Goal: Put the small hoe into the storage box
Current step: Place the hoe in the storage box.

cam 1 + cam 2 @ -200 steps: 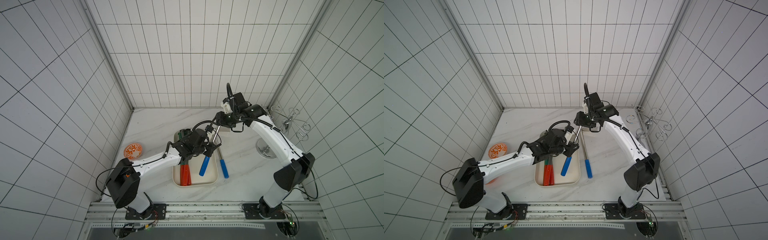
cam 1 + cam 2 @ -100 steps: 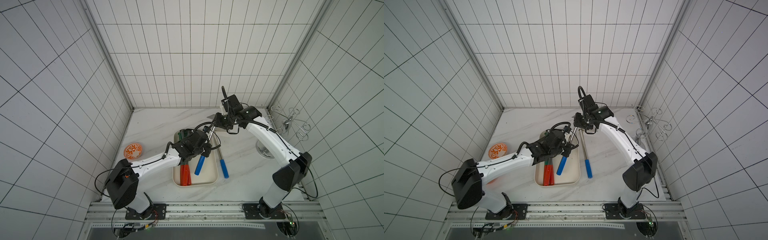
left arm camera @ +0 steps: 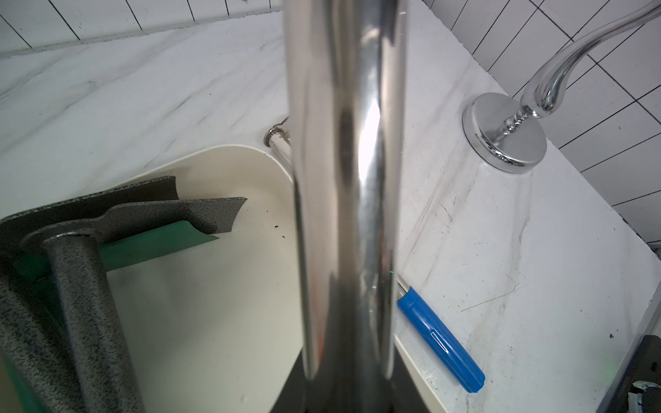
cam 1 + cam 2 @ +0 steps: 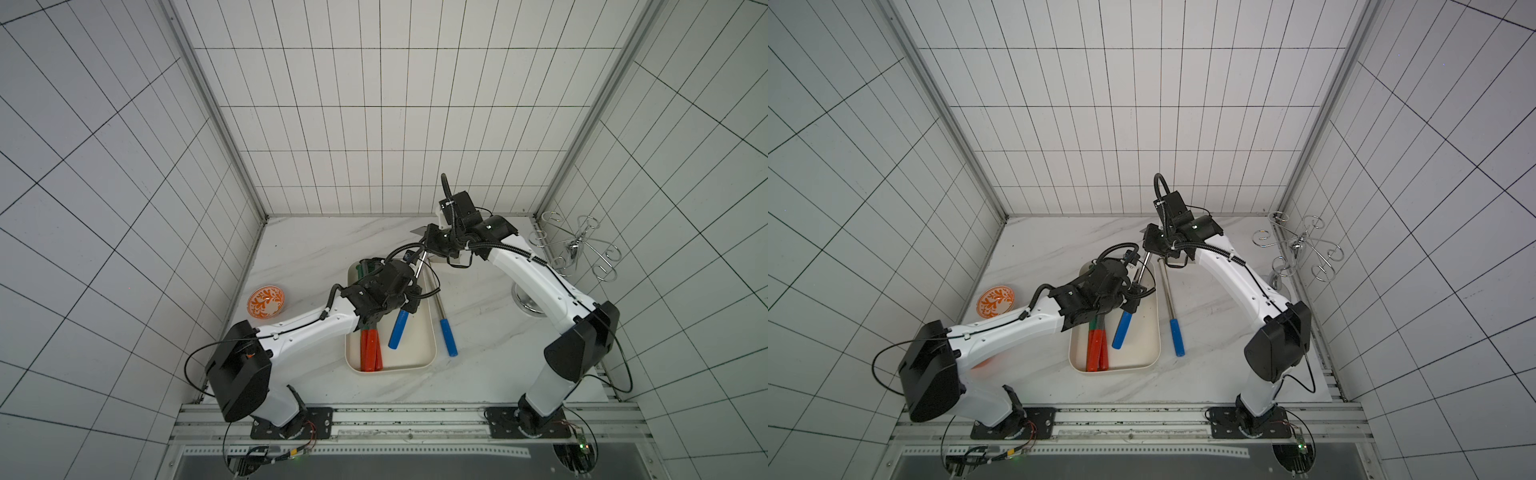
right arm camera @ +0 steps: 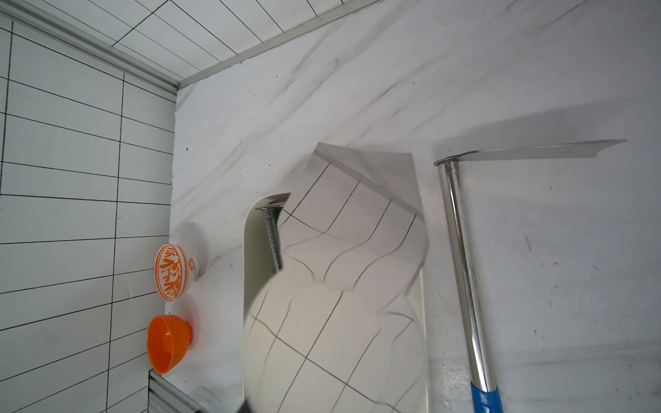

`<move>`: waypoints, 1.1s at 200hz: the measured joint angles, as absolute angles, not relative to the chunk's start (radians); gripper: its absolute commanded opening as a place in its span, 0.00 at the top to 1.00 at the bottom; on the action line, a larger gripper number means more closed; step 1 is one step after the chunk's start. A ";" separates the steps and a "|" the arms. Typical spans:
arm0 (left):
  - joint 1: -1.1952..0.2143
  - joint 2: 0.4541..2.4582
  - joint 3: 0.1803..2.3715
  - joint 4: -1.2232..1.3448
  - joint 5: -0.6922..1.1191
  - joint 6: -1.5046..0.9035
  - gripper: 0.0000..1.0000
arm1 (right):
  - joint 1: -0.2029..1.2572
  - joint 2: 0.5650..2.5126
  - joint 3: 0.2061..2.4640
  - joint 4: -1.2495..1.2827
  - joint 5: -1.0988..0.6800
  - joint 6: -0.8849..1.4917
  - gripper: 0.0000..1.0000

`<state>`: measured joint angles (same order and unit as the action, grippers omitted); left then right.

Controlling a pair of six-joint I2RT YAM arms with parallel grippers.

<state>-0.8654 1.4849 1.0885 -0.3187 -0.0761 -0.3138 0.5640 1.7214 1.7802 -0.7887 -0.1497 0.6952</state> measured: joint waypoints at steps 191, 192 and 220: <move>-0.374 1.097 0.921 -0.426 -0.054 -0.231 0.43 | 0.441 1.721 1.610 -0.583 -0.596 0.603 1.00; -0.372 1.100 0.921 -0.430 -0.054 -0.231 0.43 | 0.441 1.721 1.607 -0.579 -0.600 0.603 1.00; -0.350 1.184 0.921 -0.500 -0.054 -0.243 0.43 | 0.441 1.721 1.560 -0.515 -0.660 0.613 1.00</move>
